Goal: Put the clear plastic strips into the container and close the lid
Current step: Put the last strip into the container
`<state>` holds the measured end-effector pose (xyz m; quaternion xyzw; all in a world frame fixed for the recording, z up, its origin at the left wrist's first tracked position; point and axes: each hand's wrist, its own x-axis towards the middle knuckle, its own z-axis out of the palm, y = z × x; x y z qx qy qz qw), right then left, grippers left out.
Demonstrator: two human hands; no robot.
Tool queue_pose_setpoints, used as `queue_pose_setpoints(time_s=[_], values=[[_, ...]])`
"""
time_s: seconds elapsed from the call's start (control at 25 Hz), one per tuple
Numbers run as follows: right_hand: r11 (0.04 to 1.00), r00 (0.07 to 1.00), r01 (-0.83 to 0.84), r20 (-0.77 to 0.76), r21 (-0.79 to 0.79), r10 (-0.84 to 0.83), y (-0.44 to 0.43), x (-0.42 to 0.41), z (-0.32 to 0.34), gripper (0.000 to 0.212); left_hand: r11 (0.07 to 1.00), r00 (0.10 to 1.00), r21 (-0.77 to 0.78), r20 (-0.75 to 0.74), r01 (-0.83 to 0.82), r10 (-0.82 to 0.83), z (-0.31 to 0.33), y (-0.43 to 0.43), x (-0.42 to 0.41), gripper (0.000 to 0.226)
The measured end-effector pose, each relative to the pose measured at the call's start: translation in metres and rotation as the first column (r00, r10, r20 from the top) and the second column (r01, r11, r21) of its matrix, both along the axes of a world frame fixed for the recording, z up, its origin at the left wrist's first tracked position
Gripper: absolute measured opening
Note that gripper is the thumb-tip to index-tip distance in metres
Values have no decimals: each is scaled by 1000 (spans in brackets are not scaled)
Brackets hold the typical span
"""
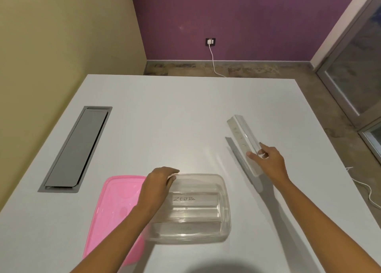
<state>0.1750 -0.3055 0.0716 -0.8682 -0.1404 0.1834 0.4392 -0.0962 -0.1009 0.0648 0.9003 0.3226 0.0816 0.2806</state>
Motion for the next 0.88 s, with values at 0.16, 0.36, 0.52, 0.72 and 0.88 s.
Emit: queue_pose_setpoints(time_s=[0.16,0.36,0.52,0.72,0.88], values=[[976,982,-184,-23,120,188,-3,-49,21,50,990,991,-54,38,-129,131,1,7,-32,27],[863,870,-493,41,115,492,4,-104,40,51,928,959,-258,22,-268,283,1,9,-56,38],[788,788,-615,33,22,615,23,-138,27,53,904,966,-346,-35,-251,255,4,10,-63,42],[753,763,-641,-16,-146,646,39,-153,-4,55,868,972,-444,-41,-224,230,-1,17,-69,40],[712,740,-661,-49,-236,671,43,-153,-17,55,817,962,-521,-30,-247,272,-1,19,-72,39]])
